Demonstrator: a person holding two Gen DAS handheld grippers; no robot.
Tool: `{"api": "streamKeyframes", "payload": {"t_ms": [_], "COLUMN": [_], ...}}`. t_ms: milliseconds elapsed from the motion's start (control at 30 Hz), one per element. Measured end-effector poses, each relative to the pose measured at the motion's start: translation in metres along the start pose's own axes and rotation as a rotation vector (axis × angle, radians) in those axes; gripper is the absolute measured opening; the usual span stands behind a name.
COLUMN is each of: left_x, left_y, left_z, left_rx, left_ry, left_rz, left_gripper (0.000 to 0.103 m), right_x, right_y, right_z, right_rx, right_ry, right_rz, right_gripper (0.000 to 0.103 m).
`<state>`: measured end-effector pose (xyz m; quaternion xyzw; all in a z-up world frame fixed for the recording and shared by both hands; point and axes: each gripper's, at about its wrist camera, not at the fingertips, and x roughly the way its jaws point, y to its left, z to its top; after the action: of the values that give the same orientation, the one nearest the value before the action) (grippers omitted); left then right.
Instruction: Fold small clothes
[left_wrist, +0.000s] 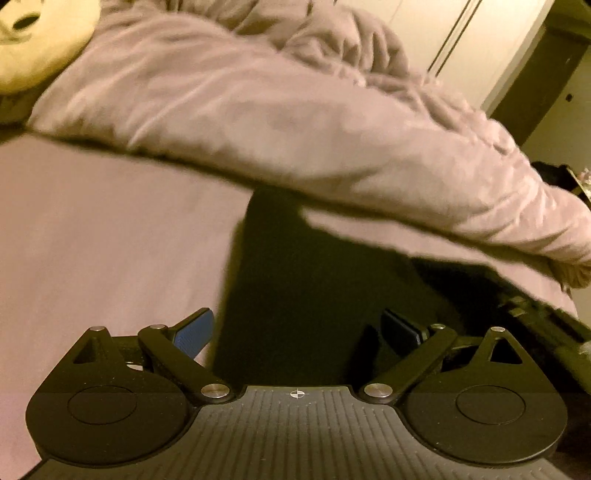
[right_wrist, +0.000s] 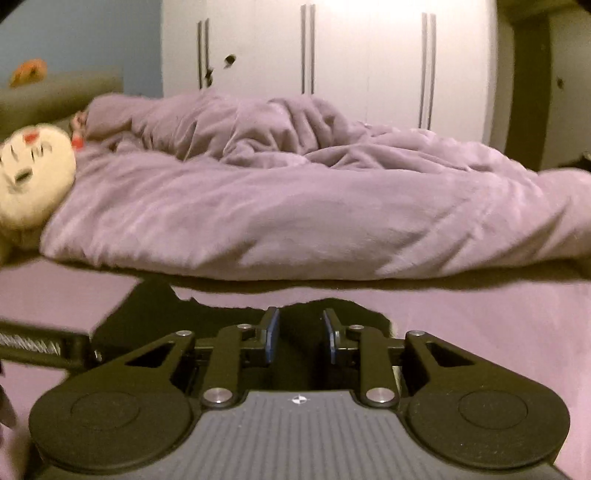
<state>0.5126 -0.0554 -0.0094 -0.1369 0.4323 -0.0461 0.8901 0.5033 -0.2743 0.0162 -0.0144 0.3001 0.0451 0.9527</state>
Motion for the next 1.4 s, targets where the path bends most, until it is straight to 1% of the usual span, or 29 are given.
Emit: {"api": "streamKeyframes", "payload": {"t_ms": [67,200,233,267,367,500,600,700,833,933,967,1000,1033,1067,1100,1167,1233,1267,1367,1400], "left_x": [0.01,0.038,0.043,0.049,0.064,0.075,0.082,0.086,0.084,0.078,0.075,0.07,0.063,0.057,0.048,0.033,0.015,0.007,0.001,0.001], "left_y": [-0.009,-0.02,-0.019,-0.018,-0.009,0.003,0.003,0.005,0.004,0.006,0.006,0.005,0.005,0.005,0.004,0.005,0.006,0.006,0.009,0.011], "left_z": [0.003,0.004,0.003,0.002,-0.009,-0.018,-0.019,-0.022,-0.023,-0.02,-0.018,-0.017,-0.017,-0.018,-0.02,-0.024,-0.037,-0.045,-0.062,-0.067], "left_rx": [0.023,0.112,0.123,0.13,0.124,0.059,0.055,0.043,0.039,0.023,0.02,0.02,0.022,0.022,0.023,0.028,0.018,0.013,0.02,0.012], "left_ry": [-0.046,-0.041,-0.041,-0.043,-0.056,-0.09,-0.09,-0.109,-0.116,-0.098,-0.088,-0.086,-0.093,-0.099,-0.105,-0.102,-0.12,-0.134,-0.141,-0.151], "left_rz": [0.023,0.099,0.106,0.114,0.148,0.127,0.126,0.116,0.119,0.111,0.114,0.112,0.112,0.118,0.118,0.111,0.104,0.101,0.096,0.091], "left_gripper": [0.1,0.1,0.101,0.102,0.103,0.103,0.103,0.103,0.103,0.103,0.103,0.103,0.103,0.103,0.103,0.103,0.103,0.103,0.103,0.103], "right_x": [0.017,0.024,0.025,0.025,0.028,0.034,0.038,0.042,0.046,0.039,0.034,0.028,0.018,0.009,0.0,-0.019,-0.034,-0.04,-0.047,-0.049], "right_y": [0.002,-0.009,-0.011,-0.014,-0.018,-0.024,-0.032,-0.04,-0.043,-0.044,-0.042,-0.039,-0.035,-0.031,-0.027,-0.019,-0.015,-0.015,-0.017,-0.018], "right_z": [-0.001,-0.021,-0.026,-0.031,-0.042,-0.055,-0.06,-0.068,-0.068,-0.062,-0.059,-0.057,-0.055,-0.055,-0.055,-0.061,-0.069,-0.075,-0.097,-0.104], "right_rx": [-0.014,-0.009,-0.008,-0.012,-0.003,0.018,0.043,0.074,0.085,0.1,0.099,0.097,0.095,0.093,0.091,0.077,0.073,0.074,0.076,0.082], "right_ry": [0.015,0.046,0.044,0.037,0.021,-0.003,-0.02,-0.042,-0.04,-0.037,-0.032,-0.031,-0.044,-0.061,-0.072,-0.096,-0.11,-0.106,-0.059,-0.057], "right_rz": [-0.032,-0.1,-0.112,-0.126,-0.147,-0.139,-0.126,-0.113,-0.106,-0.092,-0.093,-0.096,-0.096,-0.094,-0.097,-0.109,-0.137,-0.146,-0.186,-0.193], "right_gripper": [0.024,0.024,0.023,0.023,0.024,0.025,0.025,0.025,0.026,0.029,0.033,0.04,0.045,0.054,0.06,0.069,0.07,0.073,0.079,0.083]}}
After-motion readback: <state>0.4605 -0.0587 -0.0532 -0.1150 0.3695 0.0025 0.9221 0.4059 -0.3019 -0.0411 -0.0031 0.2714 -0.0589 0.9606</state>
